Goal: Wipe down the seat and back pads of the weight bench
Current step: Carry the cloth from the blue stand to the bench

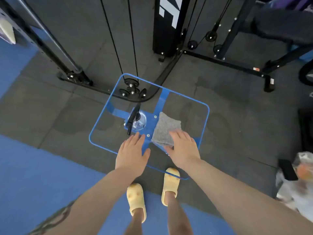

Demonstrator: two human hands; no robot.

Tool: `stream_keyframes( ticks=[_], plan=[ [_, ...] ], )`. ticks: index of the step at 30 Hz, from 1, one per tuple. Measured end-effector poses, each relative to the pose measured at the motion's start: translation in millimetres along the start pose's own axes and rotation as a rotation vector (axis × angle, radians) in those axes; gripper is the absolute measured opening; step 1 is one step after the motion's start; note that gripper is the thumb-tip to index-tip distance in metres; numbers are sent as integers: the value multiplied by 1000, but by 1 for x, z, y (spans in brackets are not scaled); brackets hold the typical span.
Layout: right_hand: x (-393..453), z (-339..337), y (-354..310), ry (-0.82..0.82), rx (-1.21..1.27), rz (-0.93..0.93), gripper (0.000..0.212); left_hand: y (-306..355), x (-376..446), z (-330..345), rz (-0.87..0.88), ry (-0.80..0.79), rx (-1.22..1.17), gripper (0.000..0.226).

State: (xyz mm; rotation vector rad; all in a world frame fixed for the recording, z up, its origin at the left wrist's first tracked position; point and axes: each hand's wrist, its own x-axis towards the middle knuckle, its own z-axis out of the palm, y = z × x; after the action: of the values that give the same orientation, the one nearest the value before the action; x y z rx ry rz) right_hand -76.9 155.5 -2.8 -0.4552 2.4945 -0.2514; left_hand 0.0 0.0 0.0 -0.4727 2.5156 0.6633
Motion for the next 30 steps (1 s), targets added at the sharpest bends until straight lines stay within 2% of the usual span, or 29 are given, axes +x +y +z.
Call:
stream_keyframes(
  ticks=[6,9,15,19,25,30],
  plan=[
    [59,25,4,34,30,57,54,0,42,22,38,74,26,56],
    [70,36,8,89,-47,54,51,0,51,29,39,83,36,56],
    [76,48,8,143,-57,39,24,0,51,36,34,89,-1,56],
    [72,44,6,135,-60,20,22,8,47,27,40,100,-28,55],
    [36,-13,7,150,-9,-49,4,26,22,-11,161,108,30,55],
    [-33,-74,3,311,185,6,16,56,-12,-56,284,155,72,53]
  ],
)
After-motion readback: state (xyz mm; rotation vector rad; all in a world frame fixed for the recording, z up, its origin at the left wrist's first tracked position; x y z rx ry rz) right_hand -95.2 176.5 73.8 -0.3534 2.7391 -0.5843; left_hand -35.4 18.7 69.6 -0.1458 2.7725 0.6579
